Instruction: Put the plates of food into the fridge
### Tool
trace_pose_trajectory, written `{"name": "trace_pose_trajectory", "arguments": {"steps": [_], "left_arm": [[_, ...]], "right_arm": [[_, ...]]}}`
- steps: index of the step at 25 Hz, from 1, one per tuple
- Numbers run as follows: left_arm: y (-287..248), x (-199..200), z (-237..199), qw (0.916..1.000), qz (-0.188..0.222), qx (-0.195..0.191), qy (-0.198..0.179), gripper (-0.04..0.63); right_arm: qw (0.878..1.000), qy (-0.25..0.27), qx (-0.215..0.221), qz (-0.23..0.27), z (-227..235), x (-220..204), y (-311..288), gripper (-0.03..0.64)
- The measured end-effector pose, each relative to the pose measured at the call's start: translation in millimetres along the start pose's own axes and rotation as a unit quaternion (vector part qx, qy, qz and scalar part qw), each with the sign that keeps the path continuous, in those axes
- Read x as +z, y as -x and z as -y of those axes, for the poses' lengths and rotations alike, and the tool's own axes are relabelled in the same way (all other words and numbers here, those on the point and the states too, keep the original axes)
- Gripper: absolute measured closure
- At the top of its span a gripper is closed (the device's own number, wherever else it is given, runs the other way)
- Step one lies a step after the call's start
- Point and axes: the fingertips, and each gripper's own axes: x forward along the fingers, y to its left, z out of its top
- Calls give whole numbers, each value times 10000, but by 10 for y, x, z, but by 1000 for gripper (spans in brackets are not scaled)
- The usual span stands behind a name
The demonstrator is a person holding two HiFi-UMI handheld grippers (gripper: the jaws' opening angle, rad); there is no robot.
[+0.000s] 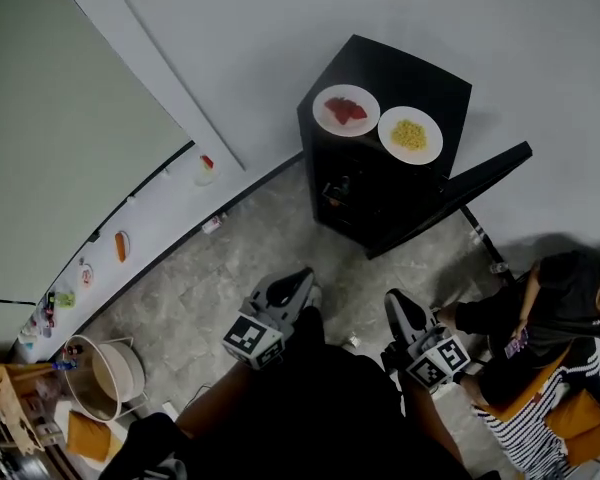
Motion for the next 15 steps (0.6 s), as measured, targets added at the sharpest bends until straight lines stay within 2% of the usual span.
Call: {"name": "trace_pose_trajectory", "arguments": {"steps": [8, 15], "left_arm": [[-331, 226, -650, 9997, -10, -243, 58, 572], [-539, 342, -1056, 9986, -26, -516, 112, 571]], "right_arm": [[9988, -76, -406, 273, 278, 265, -687, 584], [9956, -28, -818, 464, 434, 370, -1040, 584]]}}
